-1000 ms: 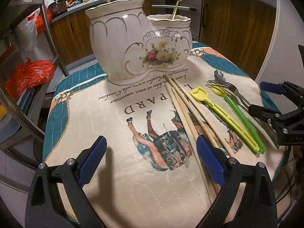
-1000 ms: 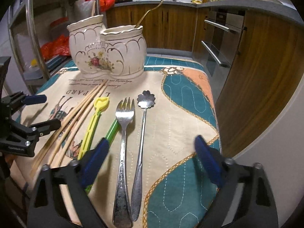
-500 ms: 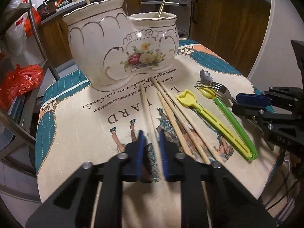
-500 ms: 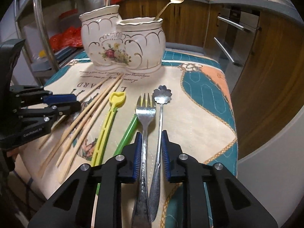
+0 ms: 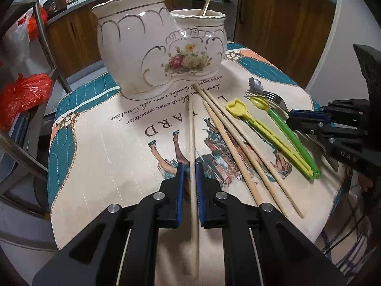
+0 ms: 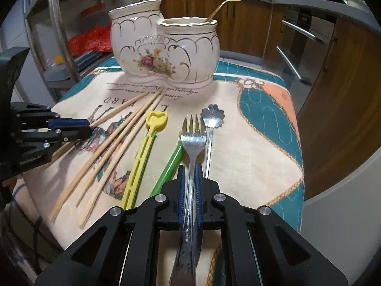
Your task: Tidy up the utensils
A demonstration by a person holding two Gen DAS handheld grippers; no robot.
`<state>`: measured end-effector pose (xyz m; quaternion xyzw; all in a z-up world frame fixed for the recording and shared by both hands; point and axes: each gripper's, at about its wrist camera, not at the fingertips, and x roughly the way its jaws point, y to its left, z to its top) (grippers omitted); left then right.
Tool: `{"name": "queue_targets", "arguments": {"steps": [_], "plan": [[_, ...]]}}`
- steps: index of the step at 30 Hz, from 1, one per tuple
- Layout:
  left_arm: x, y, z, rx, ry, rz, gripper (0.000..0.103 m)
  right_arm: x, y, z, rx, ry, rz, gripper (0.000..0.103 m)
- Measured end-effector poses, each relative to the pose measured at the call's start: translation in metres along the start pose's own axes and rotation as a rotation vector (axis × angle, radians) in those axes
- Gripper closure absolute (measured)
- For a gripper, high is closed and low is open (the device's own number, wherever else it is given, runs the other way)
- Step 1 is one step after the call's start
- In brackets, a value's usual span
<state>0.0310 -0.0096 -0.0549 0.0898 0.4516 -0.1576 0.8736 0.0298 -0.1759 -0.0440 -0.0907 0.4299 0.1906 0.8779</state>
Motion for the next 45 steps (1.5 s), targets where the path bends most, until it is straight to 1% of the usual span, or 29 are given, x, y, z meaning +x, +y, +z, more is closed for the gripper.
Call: {"name": "queue_targets", "arguments": {"steps": [6,9,11,19,28,32,34,35,40,45], "plan": [[0.0,-0.001,-0.001,-0.004,-0.013,0.006,0.093,0.006,-0.002,0.006,0.014,-0.012,0.003,0.094],[-0.001,0.001,-0.003,-0.005,-0.019,0.004,0.097,0.005,-0.003,0.005,0.024,-0.025,0.009,0.095],[-0.002,0.003,-0.003,-0.007,-0.023,0.0,0.097,0.0,-0.003,0.004,0.031,-0.049,0.017,0.096],[-0.008,0.002,0.001,-0.003,-0.047,-0.007,0.097,-0.051,-0.005,0.01,0.049,-0.26,0.039,0.096],[-0.021,0.004,0.006,-0.001,-0.102,-0.008,0.097,-0.072,-0.006,0.023,0.067,-0.389,0.04,0.096],[-0.032,0.008,0.01,-0.006,-0.175,-0.022,0.097,-0.084,0.0,0.031,0.052,-0.465,0.045,0.097],[-0.04,0.011,0.012,-0.011,-0.225,-0.028,0.097,-0.087,0.002,0.038,0.047,-0.494,0.043,0.098],[-0.044,0.012,0.014,-0.014,-0.254,-0.024,0.097,-0.088,0.003,0.043,0.047,-0.507,0.046,0.1],[-0.066,0.021,0.024,-0.026,-0.384,-0.028,0.097,-0.089,0.003,0.063,0.039,-0.536,0.044,0.102],[-0.085,0.029,0.036,-0.027,-0.477,-0.019,0.097,-0.092,0.002,0.073,0.035,-0.556,0.05,0.103]]}}
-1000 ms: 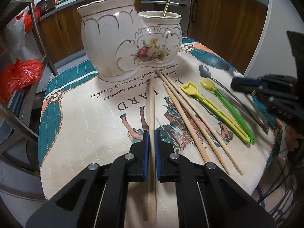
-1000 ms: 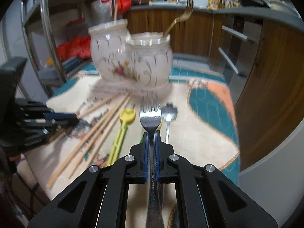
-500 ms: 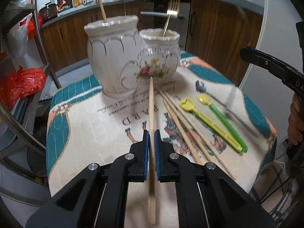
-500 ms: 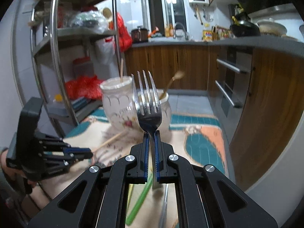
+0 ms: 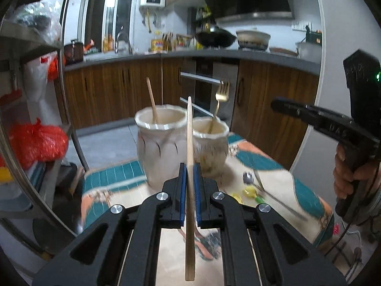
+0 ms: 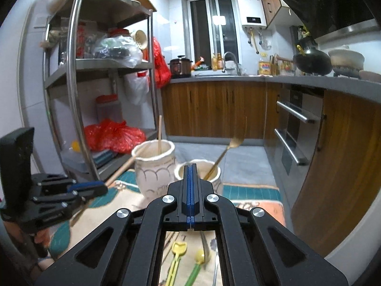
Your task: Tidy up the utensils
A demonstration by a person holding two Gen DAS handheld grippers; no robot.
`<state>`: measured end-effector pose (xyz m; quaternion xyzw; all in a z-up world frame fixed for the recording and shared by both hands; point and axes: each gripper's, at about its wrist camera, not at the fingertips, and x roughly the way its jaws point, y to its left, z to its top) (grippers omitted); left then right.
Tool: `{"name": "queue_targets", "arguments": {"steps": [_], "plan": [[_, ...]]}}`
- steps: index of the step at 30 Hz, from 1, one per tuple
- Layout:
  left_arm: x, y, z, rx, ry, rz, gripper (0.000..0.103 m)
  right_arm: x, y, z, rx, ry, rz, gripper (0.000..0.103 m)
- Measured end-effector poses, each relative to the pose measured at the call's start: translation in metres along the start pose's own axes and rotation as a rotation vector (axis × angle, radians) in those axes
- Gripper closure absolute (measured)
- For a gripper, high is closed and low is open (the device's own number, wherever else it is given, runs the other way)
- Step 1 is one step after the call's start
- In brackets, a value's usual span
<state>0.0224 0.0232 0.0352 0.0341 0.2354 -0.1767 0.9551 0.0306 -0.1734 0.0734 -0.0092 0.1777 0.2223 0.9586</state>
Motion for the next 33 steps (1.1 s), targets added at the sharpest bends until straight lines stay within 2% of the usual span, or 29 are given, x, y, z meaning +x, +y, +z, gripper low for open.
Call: {"name": "queue_targets", "arguments": {"steps": [4,11,13,15,16,20,27,33], "plan": [[0.0,0.003,0.009,-0.011,-0.014,0.0,0.097,0.008,-0.001,0.001,-0.003,0.03,0.005,0.102],[0.003,0.007,-0.002,-0.027,0.019,0.0,0.097,0.047,0.0,-0.039,-0.03,0.288,0.061,0.102],[0.003,0.009,-0.003,-0.033,0.022,-0.001,0.097,0.053,0.009,-0.048,-0.063,0.326,0.091,0.099],[0.002,0.009,-0.004,-0.036,0.023,-0.002,0.097,0.057,0.018,-0.054,-0.09,0.357,0.135,0.09],[0.001,0.009,-0.004,-0.035,0.023,-0.002,0.097,0.058,0.025,-0.056,-0.119,0.374,0.156,0.088],[0.001,0.01,-0.006,-0.038,0.027,-0.003,0.097,0.057,0.038,-0.066,-0.224,0.415,0.194,0.086],[-0.002,0.013,-0.009,-0.051,0.025,-0.011,0.097,0.043,0.031,-0.079,-0.265,0.46,0.204,0.074],[-0.004,0.01,-0.011,-0.056,0.032,-0.023,0.097,0.046,0.038,-0.089,-0.381,0.513,0.229,0.073]]}}
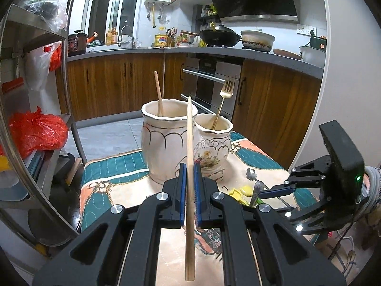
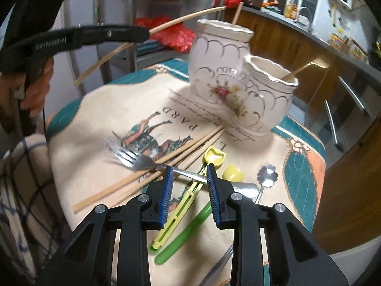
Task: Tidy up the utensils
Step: 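Grasp the silver flower-handled spoon by its handle with the right tool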
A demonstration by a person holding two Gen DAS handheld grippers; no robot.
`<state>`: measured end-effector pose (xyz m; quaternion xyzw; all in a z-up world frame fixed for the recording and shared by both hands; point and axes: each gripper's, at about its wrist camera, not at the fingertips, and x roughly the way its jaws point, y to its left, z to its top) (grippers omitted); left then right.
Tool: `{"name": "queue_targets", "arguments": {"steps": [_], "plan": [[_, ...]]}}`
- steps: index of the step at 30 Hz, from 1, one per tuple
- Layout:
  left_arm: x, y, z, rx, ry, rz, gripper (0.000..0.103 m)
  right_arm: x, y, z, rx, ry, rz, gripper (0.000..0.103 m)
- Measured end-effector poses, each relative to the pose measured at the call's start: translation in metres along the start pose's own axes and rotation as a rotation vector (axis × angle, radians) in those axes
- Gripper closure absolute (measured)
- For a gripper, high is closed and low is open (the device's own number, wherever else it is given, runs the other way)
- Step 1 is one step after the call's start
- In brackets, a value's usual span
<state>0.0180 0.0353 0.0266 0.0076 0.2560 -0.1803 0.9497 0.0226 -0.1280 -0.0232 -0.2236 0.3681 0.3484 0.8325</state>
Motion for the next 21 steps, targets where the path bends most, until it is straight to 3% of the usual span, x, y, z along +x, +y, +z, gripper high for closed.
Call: {"name": "queue_targets", "arguments": {"steps": [10,15,17,21], "plan": [[-0.007,0.001,0.003,-0.007,-0.006,-0.004,0.097,0.025,0.006,0.013,-0.196,0.123,0.036,0.073],[-0.009,0.002,0.005,-0.016,-0.005,-0.002,0.097,0.031,-0.004,0.021,-0.172,0.166,0.085,0.084],[-0.01,0.003,0.005,-0.017,-0.007,0.0,0.097,0.029,-0.006,0.024,-0.141,0.177,0.101,0.102],[-0.013,0.004,0.006,-0.018,-0.011,0.002,0.097,0.031,0.005,0.018,-0.153,0.229,0.117,0.102]]}}
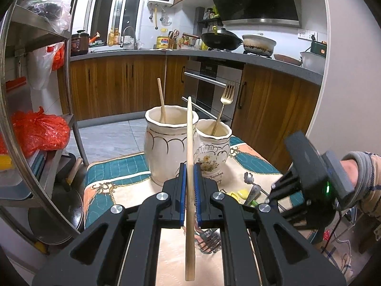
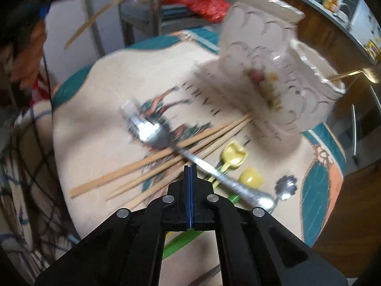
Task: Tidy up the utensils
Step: 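Grasp the silver flower-handled spoon by its handle with the right tool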
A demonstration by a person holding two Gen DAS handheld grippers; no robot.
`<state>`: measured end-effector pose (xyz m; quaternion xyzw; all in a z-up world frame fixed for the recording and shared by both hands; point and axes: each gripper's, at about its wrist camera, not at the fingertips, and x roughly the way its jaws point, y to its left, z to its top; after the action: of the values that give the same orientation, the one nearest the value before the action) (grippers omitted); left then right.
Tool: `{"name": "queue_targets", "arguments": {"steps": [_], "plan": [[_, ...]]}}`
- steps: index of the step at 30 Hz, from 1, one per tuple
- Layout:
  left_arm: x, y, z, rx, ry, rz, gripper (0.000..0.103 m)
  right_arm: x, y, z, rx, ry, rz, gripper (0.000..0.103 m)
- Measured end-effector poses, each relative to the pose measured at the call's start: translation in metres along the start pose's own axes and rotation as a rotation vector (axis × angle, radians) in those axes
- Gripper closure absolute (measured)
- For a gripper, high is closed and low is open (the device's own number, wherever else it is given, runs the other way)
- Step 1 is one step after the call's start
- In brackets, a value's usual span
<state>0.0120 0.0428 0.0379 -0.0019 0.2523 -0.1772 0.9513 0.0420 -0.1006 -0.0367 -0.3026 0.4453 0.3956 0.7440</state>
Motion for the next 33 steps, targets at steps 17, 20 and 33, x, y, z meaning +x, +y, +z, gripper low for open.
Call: {"name": "queue_targets", "arguments": {"steps": [17,20,33], "plan": [[-0.006,0.002,0.0,-0.002,-0.007,0.004,0.097,-0.027,-0.029,-0.024,0.144,-0.037,-0.114,0.078],[-0.004,0.004,-0.001,-0.007,-0.002,0.004,0.097,-0.031,-0.045,-0.045,0.242,-0.007,-0.15,0.073],[0.006,-0.002,-0.003,-0.003,0.015,-0.002,0.097,-0.017,-0.072,-0.061,0.525,-0.049,-0.158,0.075]]}}
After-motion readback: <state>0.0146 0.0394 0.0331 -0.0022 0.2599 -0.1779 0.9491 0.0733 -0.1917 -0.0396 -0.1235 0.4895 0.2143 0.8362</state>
